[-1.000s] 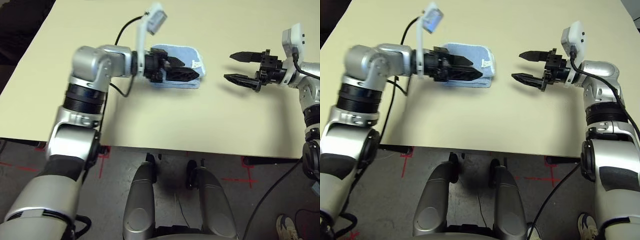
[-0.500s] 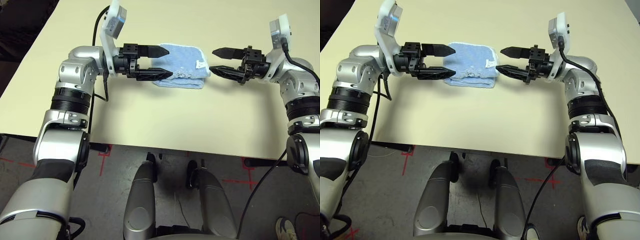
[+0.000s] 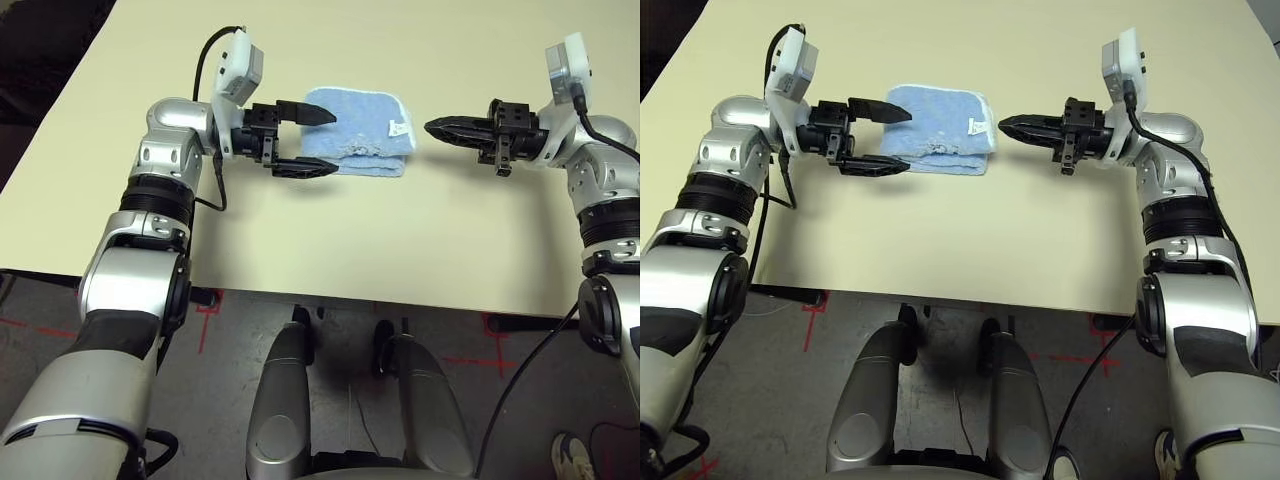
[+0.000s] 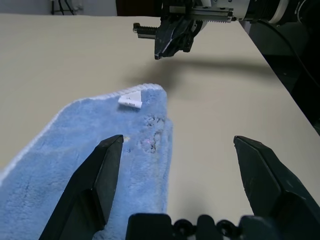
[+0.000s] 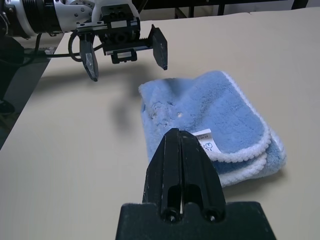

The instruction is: Fold the towel and set it aside.

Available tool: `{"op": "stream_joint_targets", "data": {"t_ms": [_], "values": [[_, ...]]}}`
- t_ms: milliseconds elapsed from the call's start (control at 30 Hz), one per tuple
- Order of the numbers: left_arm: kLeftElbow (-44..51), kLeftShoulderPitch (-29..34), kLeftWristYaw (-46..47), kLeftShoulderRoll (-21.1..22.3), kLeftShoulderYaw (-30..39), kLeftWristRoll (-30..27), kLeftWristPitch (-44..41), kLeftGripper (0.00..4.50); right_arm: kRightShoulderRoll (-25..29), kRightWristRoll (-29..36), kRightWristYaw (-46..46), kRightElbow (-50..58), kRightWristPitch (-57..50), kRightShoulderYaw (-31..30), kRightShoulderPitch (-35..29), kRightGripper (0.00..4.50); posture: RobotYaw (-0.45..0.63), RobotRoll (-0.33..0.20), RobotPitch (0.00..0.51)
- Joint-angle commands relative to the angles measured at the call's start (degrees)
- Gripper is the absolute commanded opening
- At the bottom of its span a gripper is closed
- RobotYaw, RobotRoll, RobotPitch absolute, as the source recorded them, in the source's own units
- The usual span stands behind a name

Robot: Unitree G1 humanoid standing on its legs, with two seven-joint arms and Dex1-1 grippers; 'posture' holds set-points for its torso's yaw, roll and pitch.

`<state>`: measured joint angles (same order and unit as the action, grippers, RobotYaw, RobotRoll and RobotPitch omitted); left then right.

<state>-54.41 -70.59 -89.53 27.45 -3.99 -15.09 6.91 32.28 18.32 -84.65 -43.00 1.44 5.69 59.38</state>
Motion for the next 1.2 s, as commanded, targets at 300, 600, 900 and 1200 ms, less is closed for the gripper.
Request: {"op": "stream_joint_targets", "data": {"t_ms": [300, 600, 900, 1200], "values": [[-5.0, -1.8, 0.2, -1.1, 2.1, 2.2, 5.1, 0.75, -1.0, 0.7, 1.0, 1.6, -1.6, -0.3, 0.1, 0.0, 0.1, 0.0, 0.318], [-13.6, -6.6, 13.5, -5.2, 4.8, 4.5, 2.5, 0.04, -7.1, -1.7, 7.5, -9.1, 1.6, -0.4, 5.1, 0.0, 0.12, 0.0, 0.329], [-17.4, -5.0, 15.3, -8.1, 2.7, 10.3, 3.8, 0.04, -11.2, -6.4, 12.0, -19.5, 6.3, -1.4, 5.8, 0.0, 0.11, 0.0, 0.335], [-18.3, -0.5, 14.7, -3.5, 1.4, 15.2, 5.7, 0.04, -11.0, -9.0, 13.5, -22.0, 6.7, -1.5, 1.3, 0.0, 0.09, 0.0, 0.345]]}}
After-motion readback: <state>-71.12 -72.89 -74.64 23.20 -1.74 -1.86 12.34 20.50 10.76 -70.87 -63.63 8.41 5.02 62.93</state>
